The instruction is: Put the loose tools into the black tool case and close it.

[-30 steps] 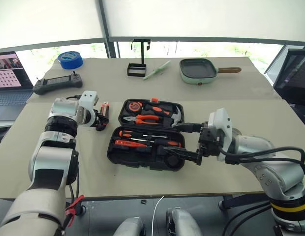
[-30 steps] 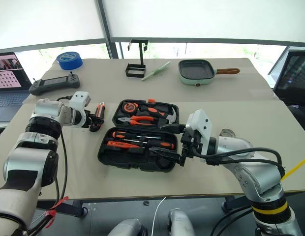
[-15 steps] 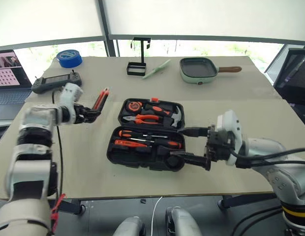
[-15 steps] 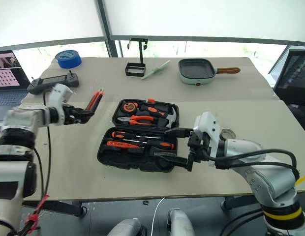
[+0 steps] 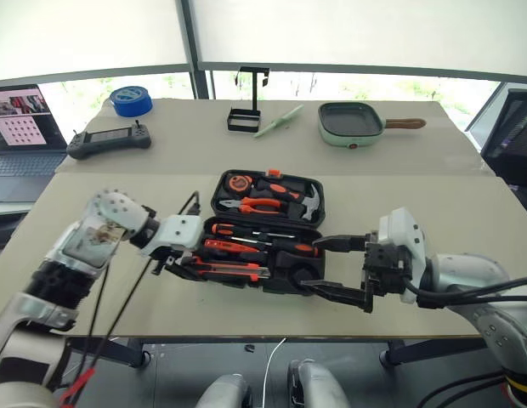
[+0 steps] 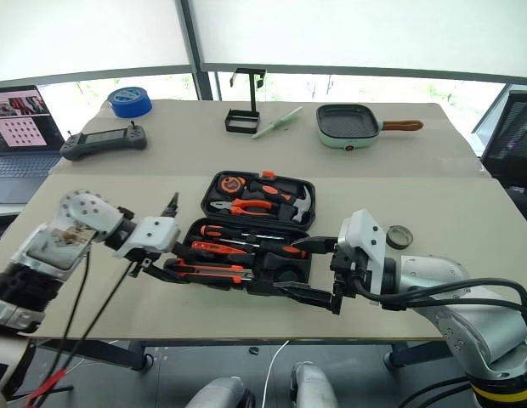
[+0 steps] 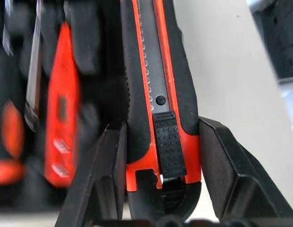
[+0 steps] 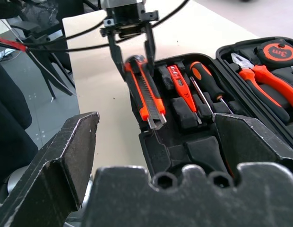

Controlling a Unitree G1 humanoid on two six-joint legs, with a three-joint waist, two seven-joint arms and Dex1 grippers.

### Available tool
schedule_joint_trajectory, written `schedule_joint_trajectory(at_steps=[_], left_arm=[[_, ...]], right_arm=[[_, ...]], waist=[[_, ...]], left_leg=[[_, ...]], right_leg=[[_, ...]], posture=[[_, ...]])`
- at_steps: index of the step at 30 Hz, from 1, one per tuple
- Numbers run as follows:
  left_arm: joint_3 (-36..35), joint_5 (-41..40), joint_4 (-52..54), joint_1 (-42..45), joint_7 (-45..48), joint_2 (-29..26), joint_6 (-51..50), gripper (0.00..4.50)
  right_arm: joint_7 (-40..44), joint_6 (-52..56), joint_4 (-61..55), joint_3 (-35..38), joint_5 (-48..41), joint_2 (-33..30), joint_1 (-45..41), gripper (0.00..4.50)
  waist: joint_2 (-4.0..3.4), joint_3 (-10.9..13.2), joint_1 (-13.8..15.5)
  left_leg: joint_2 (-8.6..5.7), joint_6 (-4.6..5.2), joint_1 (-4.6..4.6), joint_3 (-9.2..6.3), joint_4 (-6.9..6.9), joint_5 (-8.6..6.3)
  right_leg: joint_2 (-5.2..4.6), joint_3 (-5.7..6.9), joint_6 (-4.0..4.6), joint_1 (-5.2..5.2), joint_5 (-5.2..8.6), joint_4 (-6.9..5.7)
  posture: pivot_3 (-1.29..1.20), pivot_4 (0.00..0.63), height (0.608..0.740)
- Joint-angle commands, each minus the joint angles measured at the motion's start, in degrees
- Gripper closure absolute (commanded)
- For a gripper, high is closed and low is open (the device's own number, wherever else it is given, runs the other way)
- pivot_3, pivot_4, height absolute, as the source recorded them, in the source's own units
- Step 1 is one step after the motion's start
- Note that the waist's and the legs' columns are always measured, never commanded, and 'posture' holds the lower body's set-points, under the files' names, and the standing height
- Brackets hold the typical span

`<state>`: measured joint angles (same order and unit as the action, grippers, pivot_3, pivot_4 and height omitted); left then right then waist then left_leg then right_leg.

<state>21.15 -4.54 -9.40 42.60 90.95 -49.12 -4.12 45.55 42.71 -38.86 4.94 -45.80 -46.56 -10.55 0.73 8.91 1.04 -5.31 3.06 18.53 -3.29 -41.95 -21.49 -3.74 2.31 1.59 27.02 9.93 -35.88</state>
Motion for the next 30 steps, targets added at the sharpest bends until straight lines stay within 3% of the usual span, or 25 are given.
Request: schedule_joint_trajectory(at_steps=[1, 11, 15, 17, 22, 27, 30], left_arm=[[1.0, 1.0, 0.6, 1.7, -0.2, 2.5, -1.5, 2.78], [2.8, 5.4, -4.3, 4.1, 0.1, 4.9, 2.2, 2.78], [3.8, 1.0, -1.7, 3.2, 1.6, 3.2, -1.9, 2.78], [3.8, -0.9, -0.7, 3.1, 1.6, 2.7, -2.2, 1.77], [3.7, -5.2, 0.3, 4.6, 1.6, 1.9, -5.4, 0.08], [-0.1, -5.5, -2.7, 6.8, 0.8, 3.3, -6.0, 0.02], [-1.4, -5.8, -4.3, 6.2, 1.2, 2.5, -4.3, 0.92]], right_arm=[[-1.1, -1.4, -2.0, 1.5, 0.2, 0.2, 0.4, 0.0], [-3.4, -1.7, -2.8, 1.4, 0.7, 1.4, 1.0, 0.0], [-3.7, -2.1, -3.0, 1.2, 1.0, 1.6, 1.5, 0.0], [-3.7, -2.3, -2.8, 1.0, 1.2, 1.8, 1.5, 0.0], [-3.4, -2.6, -2.2, 0.5, 1.8, 2.1, 1.2, 0.0], [-3.1, -2.6, -1.8, 0.3, 2.1, 2.2, 0.7, 0.0], [-2.8, -2.6, -1.6, 0.3, 2.3, 2.2, 0.6, 0.0]], waist=[[0.0, 0.0, -0.2], [0.0, 0.0, -0.3], [0.0, 0.0, -0.3], [0.0, 0.0, -0.3], [0.0, 0.0, -0.3], [0.0, 0.0, -0.2], [0.0, 0.0, -0.3]], left_leg=[[0.0, 0.02, 0.0, 0.0, 0.0, -0.01], [0.01, 0.09, 0.01, 0.0, -0.01, -0.05], [0.01, 0.09, 0.01, 0.0, -0.01, -0.05], [0.02, 0.09, 0.01, 0.0, -0.01, -0.05], [0.03, 0.09, 0.01, 0.0, -0.01, -0.05], [0.03, 0.09, 0.02, 0.0, -0.05, -0.05], [0.03, 0.09, 0.01, 0.0, -0.04, -0.05]], right_leg=[[0.0, 0.0, 0.0, 0.0, 0.0, 0.0], [0.05, -0.01, -0.03, 0.01, -0.01, 0.04], [0.06, 0.0, -0.03, 0.01, -0.01, 0.05], [0.07, -0.01, -0.03, 0.01, -0.01, 0.04], [0.09, -0.01, -0.03, 0.02, -0.01, 0.06], [0.09, -0.01, -0.03, 0.02, -0.01, 0.04], [0.1, -0.01, -0.03, 0.02, -0.01, 0.04]], posture=[[0.0, 0.15, 0.74], [0.0, 0.15, 0.74], [0.0, 0.15, 0.74], [0.0, 0.15, 0.74], [0.0, 0.15, 0.74], [0.0, 0.15, 0.74], [0.0, 0.15, 0.74]])
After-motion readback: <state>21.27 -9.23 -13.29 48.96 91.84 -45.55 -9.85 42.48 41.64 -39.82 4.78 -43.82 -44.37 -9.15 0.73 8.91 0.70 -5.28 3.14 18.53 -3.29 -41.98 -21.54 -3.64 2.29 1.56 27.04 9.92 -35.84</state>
